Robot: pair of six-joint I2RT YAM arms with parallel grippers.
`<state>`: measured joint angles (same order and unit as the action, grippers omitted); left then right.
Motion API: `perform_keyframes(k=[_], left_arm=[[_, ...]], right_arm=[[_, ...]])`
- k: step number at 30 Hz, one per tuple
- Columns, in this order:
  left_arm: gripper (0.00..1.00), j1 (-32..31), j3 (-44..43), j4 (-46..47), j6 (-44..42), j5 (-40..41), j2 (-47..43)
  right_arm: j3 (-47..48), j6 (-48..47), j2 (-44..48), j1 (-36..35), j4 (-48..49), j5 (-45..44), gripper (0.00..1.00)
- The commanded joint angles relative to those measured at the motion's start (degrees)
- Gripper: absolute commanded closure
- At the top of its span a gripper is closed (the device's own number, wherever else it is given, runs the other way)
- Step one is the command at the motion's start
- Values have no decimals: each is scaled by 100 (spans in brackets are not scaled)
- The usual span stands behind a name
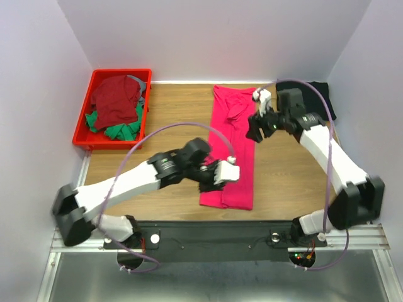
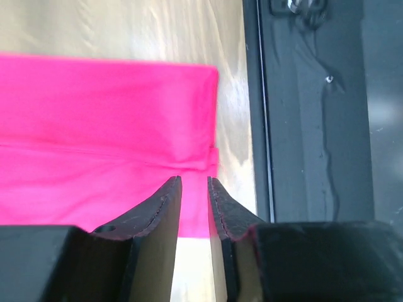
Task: Fold and stack the t-shirts
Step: Fold the tshirt
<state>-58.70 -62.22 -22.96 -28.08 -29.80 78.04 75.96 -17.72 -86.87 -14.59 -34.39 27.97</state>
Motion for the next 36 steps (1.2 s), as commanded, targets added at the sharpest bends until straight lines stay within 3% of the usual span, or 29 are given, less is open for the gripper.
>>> perform_keyframes(k=[1, 7, 13, 23, 36], left_arm=[[65, 139, 1034, -226, -1077, -105, -1210], [64, 183, 2266, -104, -2237, -192, -1959], [63, 174, 2618, 599, -2684, 44, -1592], [60, 174, 2741, 811, -3274, -87, -1107], [59, 174, 2724, 1145, -3564, -236, -633]], right_arm=[[-914, -1224, 1135, -149, -595, 526, 30], [-2866, -2313, 2725, -1158, -710, 87, 36], [-4149, -2649, 3554, -2387, -104, -378, 39], [-4406, -2913, 2895, -3313, 460, -660, 42], [-4845, -3133, 2561, -3489, 802, -1065, 49]])
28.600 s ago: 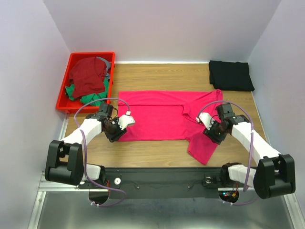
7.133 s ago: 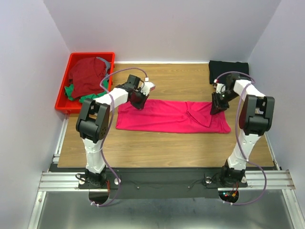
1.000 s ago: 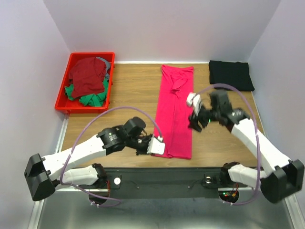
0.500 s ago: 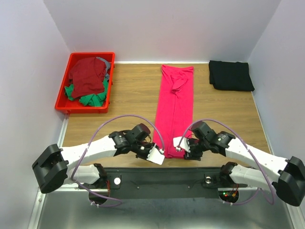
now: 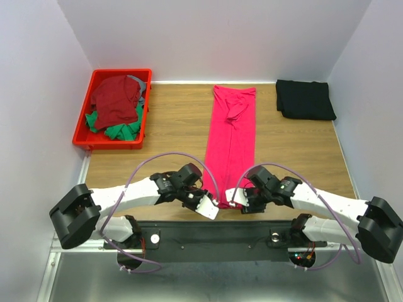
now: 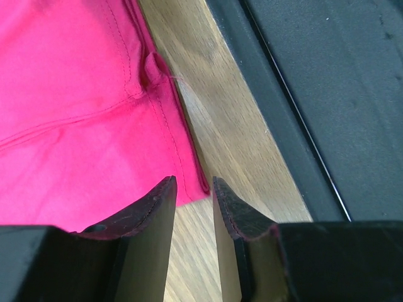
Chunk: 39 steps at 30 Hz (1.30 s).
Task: Fold and stack the t-shirts
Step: Fold the tshirt
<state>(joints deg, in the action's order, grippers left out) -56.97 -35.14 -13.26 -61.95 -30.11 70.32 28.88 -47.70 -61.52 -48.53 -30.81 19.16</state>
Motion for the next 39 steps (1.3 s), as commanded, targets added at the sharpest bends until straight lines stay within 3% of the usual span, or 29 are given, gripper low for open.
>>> perform_keyframes(k=[1, 11, 15, 18, 23, 29, 30, 31, 32, 34, 39], left_arm=[[59, 2, 15, 166, -203, -206, 183], [53, 2, 59, 165, -273, -136, 596], [62, 2, 51, 130, -282, -83, 798], [81, 2, -20, 95, -221, -22, 957], [97, 19, -151, 43, -98, -48, 896], [100, 124, -319, -98, 25, -162, 579], [96, 116, -319, -116, 8, -153, 570], [73, 125, -319, -133, 8, -145, 553], [62, 116, -310, -133, -1, -153, 526], [52, 116, -266, -142, -114, -179, 439], [48, 116, -248, -11, -107, -66, 587]], right_arm=[[-146, -151, -9, -112, 444, -210, 49], [-498, -248, -80, -341, 584, -386, 53], [-515, -152, -159, -350, 681, -448, 73], [-515, -3, -89, -350, 681, -509, 84], [-428, 322, 184, -358, 576, -518, 99], [-172, 560, 359, -358, 427, -589, 100], [-173, 560, 377, -350, 418, -597, 99], [-190, 552, 377, -358, 418, -615, 100], [-190, 543, 369, -350, 409, -606, 99], [-164, 543, 299, -350, 418, -606, 100], [-164, 543, 263, -350, 418, -615, 100]])
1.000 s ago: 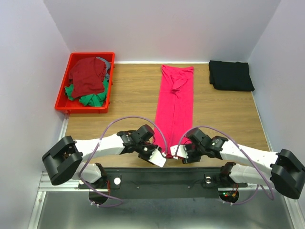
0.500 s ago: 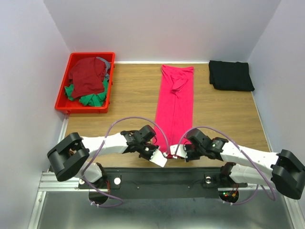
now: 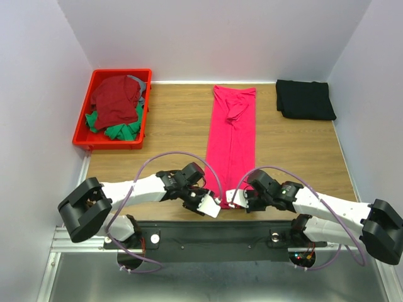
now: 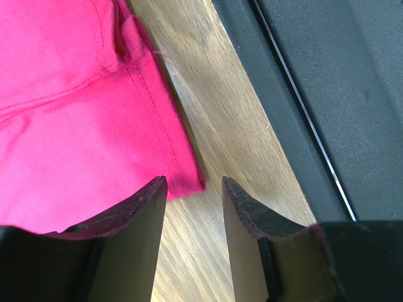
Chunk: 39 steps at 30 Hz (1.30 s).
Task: Fold and stack the t-shirts
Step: Fold the tshirt
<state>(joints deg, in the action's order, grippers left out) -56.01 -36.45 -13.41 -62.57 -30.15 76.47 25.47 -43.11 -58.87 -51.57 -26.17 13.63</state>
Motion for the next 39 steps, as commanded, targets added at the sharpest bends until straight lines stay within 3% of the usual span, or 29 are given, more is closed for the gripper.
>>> perform_keyframes(k=[1, 9, 12, 13, 15, 19, 33, 39], left_arm=[[48, 28, -143, 14, -54, -52, 52], [52, 20, -205, -39, -238, -44, 500], [64, 20, -240, -57, -212, 0, 641], [72, 28, -258, -65, -169, -34, 650], [77, 37, -293, -74, -90, -61, 589], [100, 133, -415, -276, -2, -105, 300], [100, 1171, -1417, -514, -334, -483, 8], [100, 1513, -1962, -452, -590, -597, 535]], right_arm=[[168, 75, -2, -55, -46, -62, 100], [177, 101, -89, -46, -46, -89, 99], [186, 110, -98, -55, -46, -115, 99], [203, 110, -107, -46, -46, -115, 100], [230, 163, -90, -46, -54, -141, 99], [414, 338, -54, -55, -72, -535, 99], [1310, 5, -36, 77, -178, -1187, 99], [1758, -882, -519, 1226, -142, -547, 99]])
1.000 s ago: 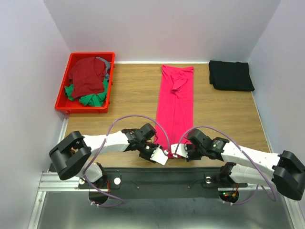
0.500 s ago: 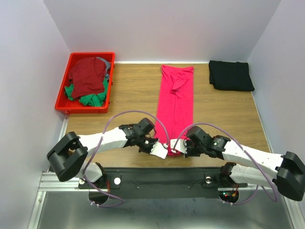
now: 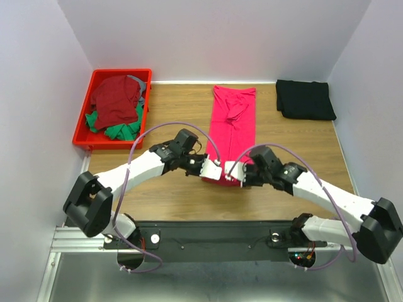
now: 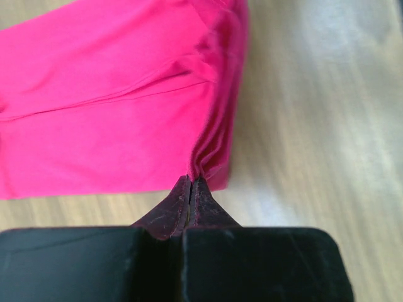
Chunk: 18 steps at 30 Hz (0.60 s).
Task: Fold and stack the t-shirts
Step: Fold the tshirt
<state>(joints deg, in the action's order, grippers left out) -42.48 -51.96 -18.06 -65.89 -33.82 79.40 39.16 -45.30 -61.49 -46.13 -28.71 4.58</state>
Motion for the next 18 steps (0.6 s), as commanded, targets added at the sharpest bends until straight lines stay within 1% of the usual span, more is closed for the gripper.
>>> perform_keyframes(k=[1, 2, 6, 8, 12, 14, 18], left_arm=[[100, 231, -559, 22, -319, -230, 391], [100, 283, -630, 48, -328, -247, 392], [100, 495, -1130, 119, -381, -291, 963], [100, 609, -1359, 110, -381, -379, 1183], [100, 872, -2157, 5, -381, -441, 1919], [100, 925, -2570, -56, -416, -467, 2271], [100, 1005, -3126, -197, -539, -467, 2756]], right_arm=[[469, -786, -371, 1015, 120, 446, 99], [557, -918, -468, 1175, 120, 552, 99], [1066, -1568, -1100, 1729, 155, 983, 100], [1234, -1710, -1487, 1879, 190, 1176, 100], [1786, -2043, -2120, 2326, 269, 1527, 99], [2016, -2158, -2515, 2555, 287, 1616, 99], [2552, -2378, -3078, 2890, 296, 1844, 99]])
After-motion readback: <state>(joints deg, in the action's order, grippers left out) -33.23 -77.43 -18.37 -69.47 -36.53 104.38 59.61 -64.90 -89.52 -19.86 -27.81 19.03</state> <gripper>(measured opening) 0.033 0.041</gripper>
